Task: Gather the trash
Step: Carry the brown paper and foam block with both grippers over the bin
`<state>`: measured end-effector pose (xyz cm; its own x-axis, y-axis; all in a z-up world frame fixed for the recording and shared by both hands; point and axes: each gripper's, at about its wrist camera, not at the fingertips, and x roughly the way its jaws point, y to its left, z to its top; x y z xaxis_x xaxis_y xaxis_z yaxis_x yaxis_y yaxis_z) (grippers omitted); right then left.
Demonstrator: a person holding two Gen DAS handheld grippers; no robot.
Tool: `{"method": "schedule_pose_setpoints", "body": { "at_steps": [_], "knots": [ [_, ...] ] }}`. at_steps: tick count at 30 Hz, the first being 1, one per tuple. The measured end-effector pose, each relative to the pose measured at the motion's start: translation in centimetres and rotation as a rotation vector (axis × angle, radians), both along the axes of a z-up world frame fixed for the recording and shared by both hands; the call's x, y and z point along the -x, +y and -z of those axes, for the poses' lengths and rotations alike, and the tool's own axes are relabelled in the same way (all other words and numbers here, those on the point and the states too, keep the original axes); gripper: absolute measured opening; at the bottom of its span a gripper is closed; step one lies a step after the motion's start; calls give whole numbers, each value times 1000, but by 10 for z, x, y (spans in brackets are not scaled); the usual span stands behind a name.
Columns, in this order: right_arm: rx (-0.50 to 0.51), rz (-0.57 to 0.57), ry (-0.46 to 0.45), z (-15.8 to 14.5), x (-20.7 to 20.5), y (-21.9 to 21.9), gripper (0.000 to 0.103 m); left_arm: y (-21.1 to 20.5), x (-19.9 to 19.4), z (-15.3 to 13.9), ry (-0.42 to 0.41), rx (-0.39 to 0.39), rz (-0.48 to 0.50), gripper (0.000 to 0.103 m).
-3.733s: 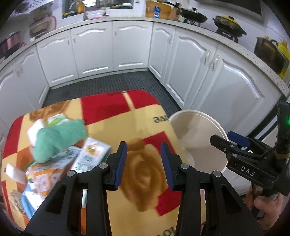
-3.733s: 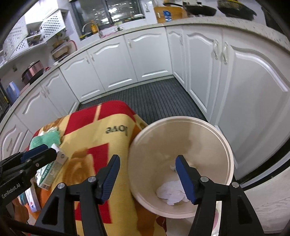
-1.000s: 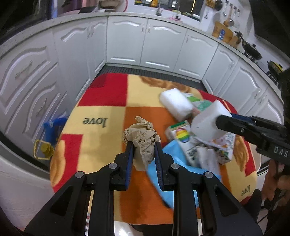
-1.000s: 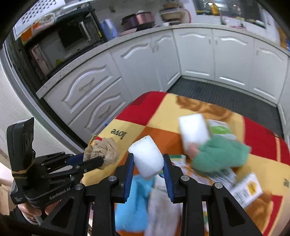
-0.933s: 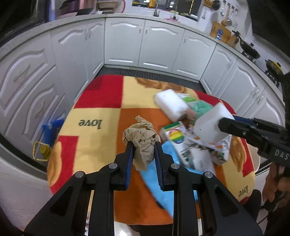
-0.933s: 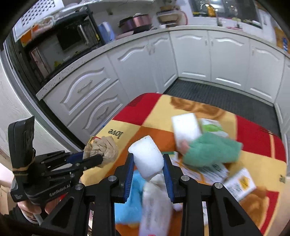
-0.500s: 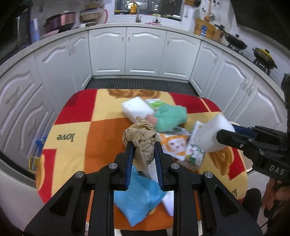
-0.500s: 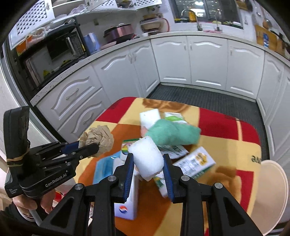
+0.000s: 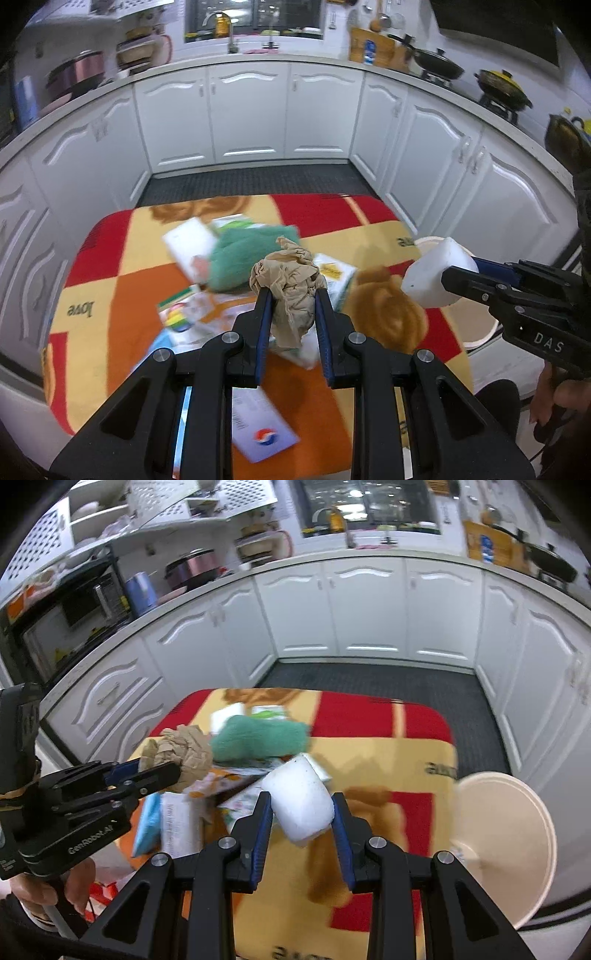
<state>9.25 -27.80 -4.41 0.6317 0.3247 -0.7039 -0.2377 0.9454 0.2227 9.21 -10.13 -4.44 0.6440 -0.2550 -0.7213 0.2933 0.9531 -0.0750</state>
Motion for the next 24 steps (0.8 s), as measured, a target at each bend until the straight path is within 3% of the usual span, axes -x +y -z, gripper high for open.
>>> {"method": "schedule_pose_setpoints", "body": {
  "at_steps": [10,24],
  "knots": [
    [15,162,10,7,17,-83,30,-84,-4,3,24,7,124,20],
    [41,313,66,35,30,-164,30,-184,-20,24,122,29,262,20]
  ]
}}
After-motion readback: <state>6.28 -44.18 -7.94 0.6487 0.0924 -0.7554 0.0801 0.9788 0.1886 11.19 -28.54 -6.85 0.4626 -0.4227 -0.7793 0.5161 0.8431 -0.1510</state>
